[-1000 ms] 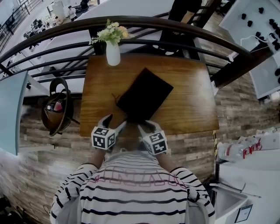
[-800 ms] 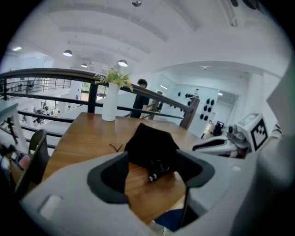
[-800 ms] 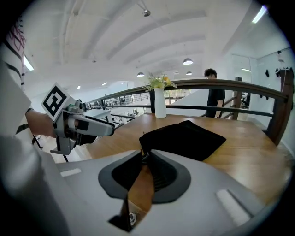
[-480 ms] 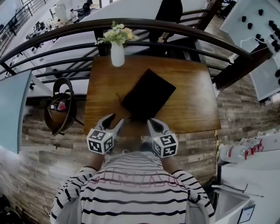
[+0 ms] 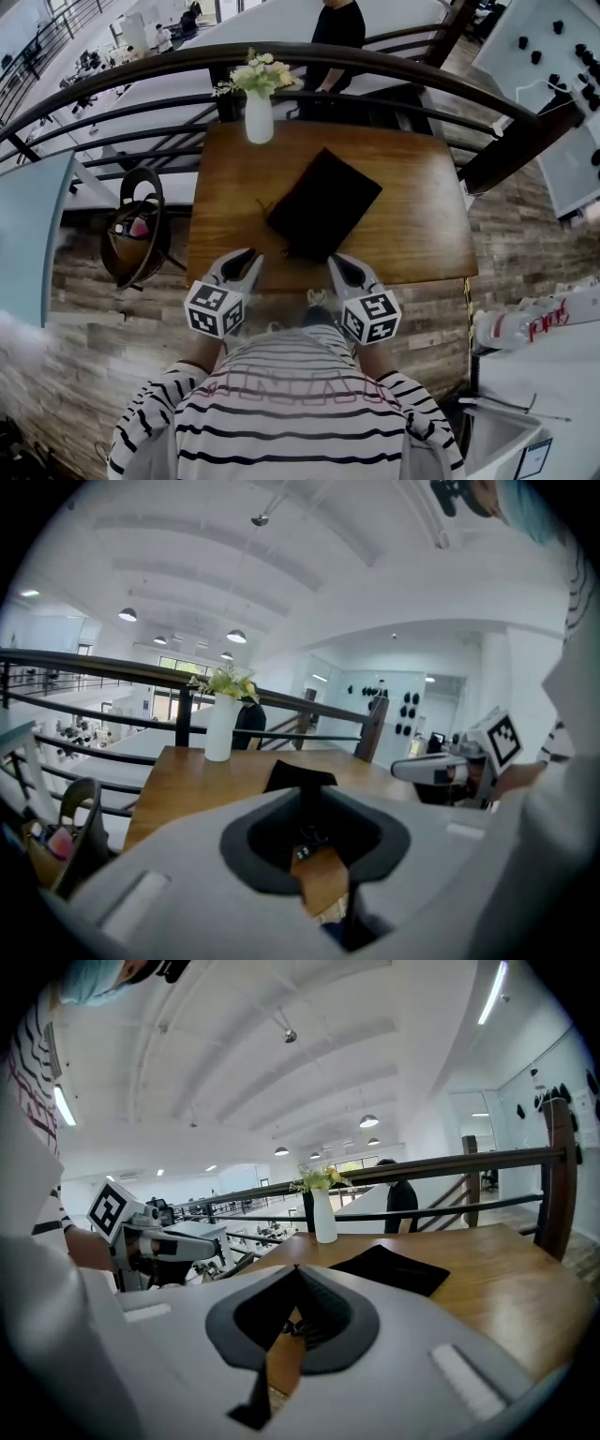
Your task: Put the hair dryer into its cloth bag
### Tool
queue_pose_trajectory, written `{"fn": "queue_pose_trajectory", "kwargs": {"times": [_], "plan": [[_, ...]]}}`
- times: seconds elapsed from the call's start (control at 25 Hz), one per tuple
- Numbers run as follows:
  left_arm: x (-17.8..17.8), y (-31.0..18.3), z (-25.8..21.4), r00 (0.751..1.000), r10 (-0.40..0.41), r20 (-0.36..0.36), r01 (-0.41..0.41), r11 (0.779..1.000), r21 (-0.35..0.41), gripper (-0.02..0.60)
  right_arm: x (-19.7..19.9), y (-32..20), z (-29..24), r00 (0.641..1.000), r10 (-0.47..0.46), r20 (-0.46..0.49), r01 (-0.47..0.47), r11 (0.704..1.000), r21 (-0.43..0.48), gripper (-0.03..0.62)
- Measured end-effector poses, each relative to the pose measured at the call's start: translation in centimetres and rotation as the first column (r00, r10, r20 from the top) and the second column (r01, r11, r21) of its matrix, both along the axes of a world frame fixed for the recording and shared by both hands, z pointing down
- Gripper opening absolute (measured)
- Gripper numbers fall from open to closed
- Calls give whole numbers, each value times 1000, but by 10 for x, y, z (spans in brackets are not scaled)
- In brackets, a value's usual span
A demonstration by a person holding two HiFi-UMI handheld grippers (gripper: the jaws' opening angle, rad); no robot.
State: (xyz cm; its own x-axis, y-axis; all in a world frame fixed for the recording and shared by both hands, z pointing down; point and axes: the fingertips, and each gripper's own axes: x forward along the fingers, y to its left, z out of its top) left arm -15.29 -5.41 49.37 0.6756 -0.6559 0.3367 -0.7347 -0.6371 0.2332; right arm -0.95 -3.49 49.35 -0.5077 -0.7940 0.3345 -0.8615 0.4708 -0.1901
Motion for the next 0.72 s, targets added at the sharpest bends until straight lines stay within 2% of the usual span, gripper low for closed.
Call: {"fn": "queue_pose_trajectory", "kwargs": {"times": [0.24, 0.72], "plan": [[-8, 8, -8, 1000, 2, 22, -3, 1000, 28, 2, -3, 7, -12, 1000, -14, 5, 14, 1000, 14, 0], [-16, 14, -10, 999, -13, 39, 12, 1000, 22, 2, -4, 8, -20, 999, -34, 3, 34, 999, 13, 0]]}}
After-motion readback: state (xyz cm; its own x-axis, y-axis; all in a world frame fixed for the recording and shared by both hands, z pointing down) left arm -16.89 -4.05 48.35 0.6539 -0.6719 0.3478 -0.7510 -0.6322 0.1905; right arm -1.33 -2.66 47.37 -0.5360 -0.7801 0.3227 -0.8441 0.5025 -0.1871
